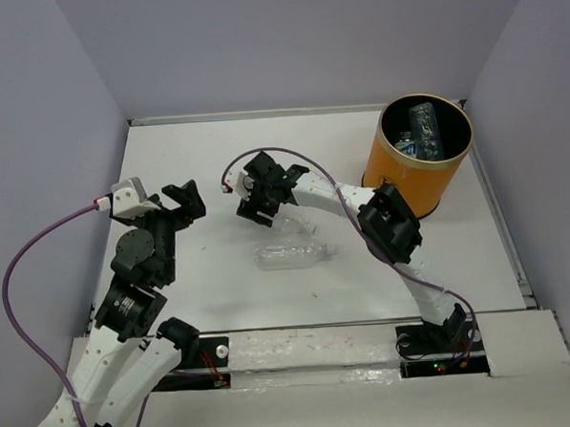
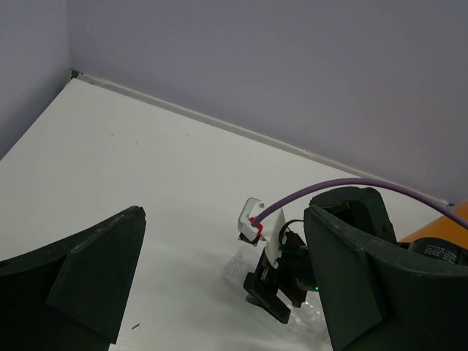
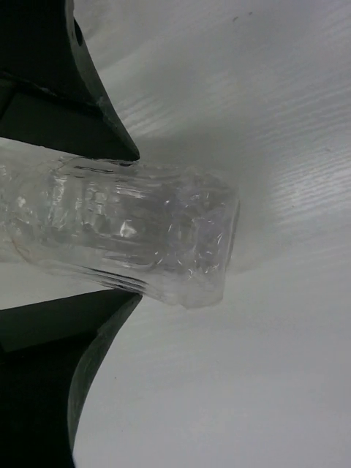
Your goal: Put the plastic bottles in the bin
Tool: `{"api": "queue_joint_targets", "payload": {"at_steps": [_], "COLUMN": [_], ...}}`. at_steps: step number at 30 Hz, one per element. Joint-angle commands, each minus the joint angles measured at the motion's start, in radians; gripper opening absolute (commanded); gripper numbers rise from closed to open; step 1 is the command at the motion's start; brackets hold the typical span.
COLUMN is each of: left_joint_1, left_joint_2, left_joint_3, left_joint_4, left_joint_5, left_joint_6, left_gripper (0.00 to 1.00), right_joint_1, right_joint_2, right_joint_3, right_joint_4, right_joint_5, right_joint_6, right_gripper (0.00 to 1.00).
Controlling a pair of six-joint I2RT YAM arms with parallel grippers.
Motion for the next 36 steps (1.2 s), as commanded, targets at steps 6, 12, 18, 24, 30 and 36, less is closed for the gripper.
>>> {"api": "queue_joint_targets", "payload": {"at_steps": [6,12,18,24,30,36], "left_joint_1": [0.01,0.014,0.015,0.017,0.02,0.021], "left_joint_2": [0.025,0.042,0.094,0.151,0.194,0.301], "left_joint_3": [0.003,0.001,0.003,0.013,0.024,0.058], "left_joint_4": [0.056,0.059,0.085,0.078,0.068,-0.008], "left_joint_5": [0.015,0.087,0.243,0.331,0.377,0.463], "left_joint_6": [0.017,0.022,0.037,0.034,0.013,-0.113], "left_gripper": [0.99,0.99,0.99,0.99,0.99,0.99], "right_joint_1": [-0.02,-0.06,-0.213,-0.506,-0.687,-0.727], "right_joint_2": [-0.112,-0.312,-0.59,-0.802,-0.845,-0.851], "right_joint_3": [-0.036,-0.116,-0.243,-0.423,-0.513,-0.61], "right_joint_4": [0.259,0.466,0.703,0.839,0.878,0.856], "right_joint_5": [0.129,0.23,0.387,0.497,0.51,0.45], "right_joint_6": [-0.066,-0.029,0.096,0.271,0.342,0.399], "right_gripper": [0.53,0.52,0.5,0.5,0.5,0.52]}}
